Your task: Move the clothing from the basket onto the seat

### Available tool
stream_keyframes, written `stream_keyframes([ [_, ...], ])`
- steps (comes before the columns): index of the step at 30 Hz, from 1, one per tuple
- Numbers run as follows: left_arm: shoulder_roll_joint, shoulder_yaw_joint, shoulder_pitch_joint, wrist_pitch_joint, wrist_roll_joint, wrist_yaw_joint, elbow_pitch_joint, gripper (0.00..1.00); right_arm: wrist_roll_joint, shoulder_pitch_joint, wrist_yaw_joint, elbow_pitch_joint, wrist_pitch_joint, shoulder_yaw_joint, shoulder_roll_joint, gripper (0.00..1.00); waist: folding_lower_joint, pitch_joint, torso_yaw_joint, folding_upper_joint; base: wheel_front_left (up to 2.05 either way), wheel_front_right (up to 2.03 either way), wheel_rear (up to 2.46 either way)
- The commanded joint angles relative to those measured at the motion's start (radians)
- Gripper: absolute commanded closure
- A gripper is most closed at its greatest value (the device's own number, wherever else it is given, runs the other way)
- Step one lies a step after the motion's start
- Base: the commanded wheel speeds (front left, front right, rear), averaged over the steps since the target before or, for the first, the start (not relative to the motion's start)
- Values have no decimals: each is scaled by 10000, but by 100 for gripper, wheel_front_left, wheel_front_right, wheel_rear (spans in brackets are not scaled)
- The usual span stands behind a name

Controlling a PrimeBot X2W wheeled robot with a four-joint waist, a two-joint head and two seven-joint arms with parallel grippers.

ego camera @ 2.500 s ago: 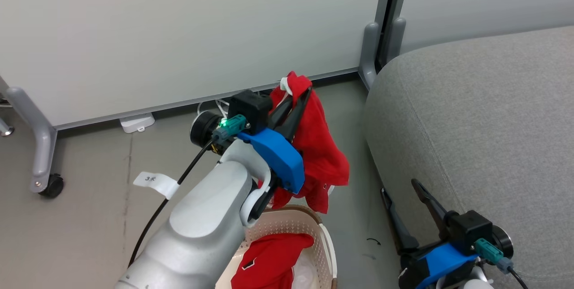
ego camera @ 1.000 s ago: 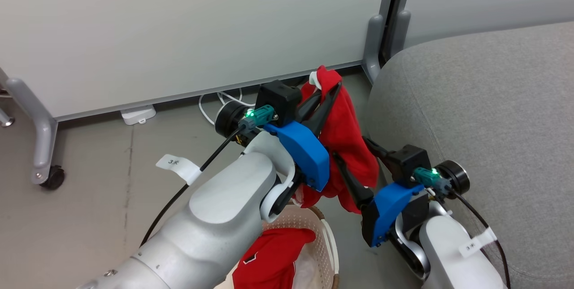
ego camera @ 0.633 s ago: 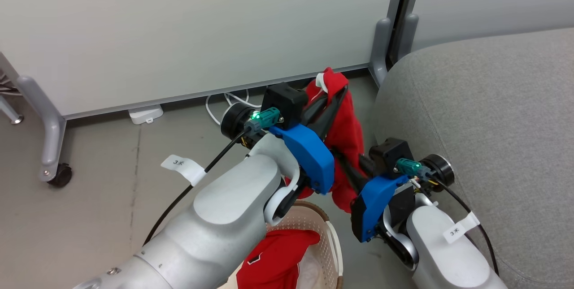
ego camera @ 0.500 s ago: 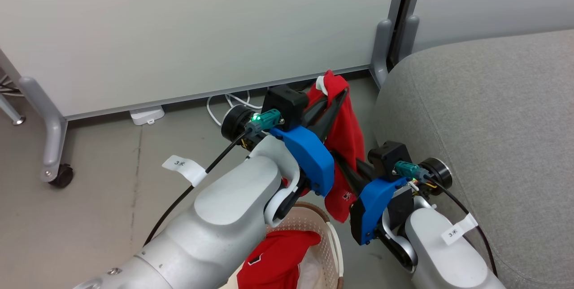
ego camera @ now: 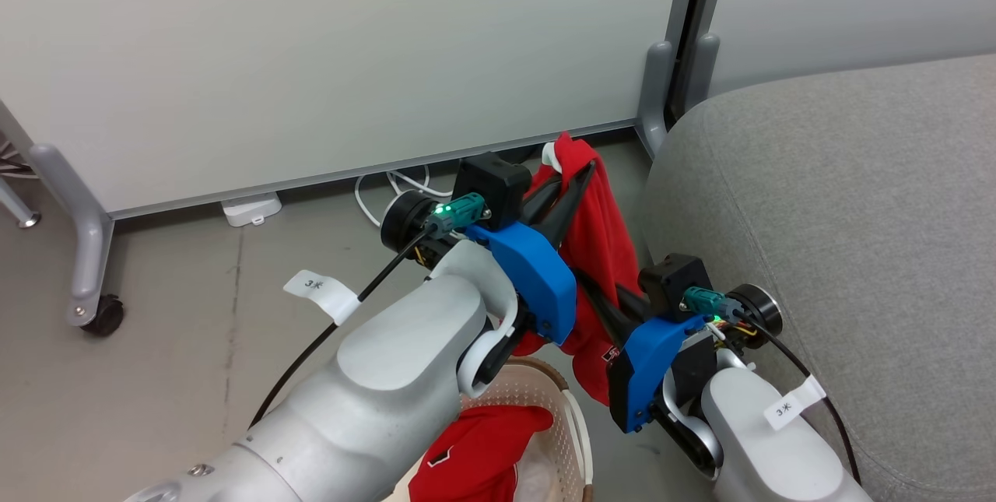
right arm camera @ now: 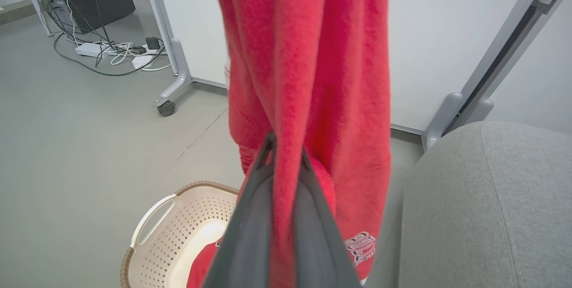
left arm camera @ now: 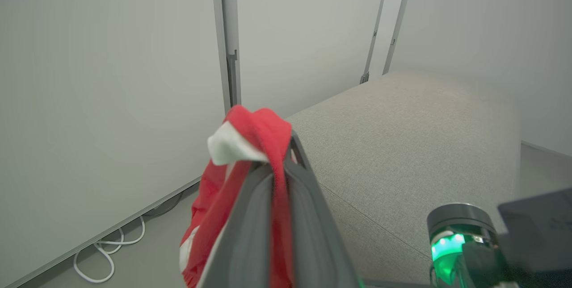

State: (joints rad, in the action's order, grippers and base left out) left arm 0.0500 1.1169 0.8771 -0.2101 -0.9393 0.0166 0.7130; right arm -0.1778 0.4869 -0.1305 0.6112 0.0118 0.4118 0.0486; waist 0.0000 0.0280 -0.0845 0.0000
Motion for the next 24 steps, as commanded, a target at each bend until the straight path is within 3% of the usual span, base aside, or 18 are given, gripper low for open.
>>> stream_keyframes([
  [1, 10, 34, 188, -75, -42, 28, 25, 55, -62, 159, -5, 48, 40, 8, 32, 100, 0, -6, -13, 0, 0, 0, 0],
  [2, 10, 60, 193, -79, -83, 35, 38, 37, -67, 153, -5, 44, 46, 6, 32, 100, 0, -9, -20, 0, 0, 0, 0],
  [3, 10, 81, 205, -73, -99, 45, 53, 5, -76, 145, -5, 40, 49, 2, 32, 100, 0, -13, -26, 0, 0, 0, 0],
  [4, 10, 103, 217, -82, -102, 54, 71, 0, -87, 137, -5, 43, 55, 3, 32, 100, 0, -17, -30, 0, 0, 0, 0],
  [17, 10, 222, 190, -231, -411, 128, 317, 0, -103, 226, -5, 98, 111, 24, 32, 100, 0, -11, -43, 0, 0, 0, 0],
  [24, 224, -170, -271, -492, -327, 205, 517, 0, -97, 246, -5, 52, 54, 63, 32, 100, 0, -5, -106, 0, 0, 0, 0],
])
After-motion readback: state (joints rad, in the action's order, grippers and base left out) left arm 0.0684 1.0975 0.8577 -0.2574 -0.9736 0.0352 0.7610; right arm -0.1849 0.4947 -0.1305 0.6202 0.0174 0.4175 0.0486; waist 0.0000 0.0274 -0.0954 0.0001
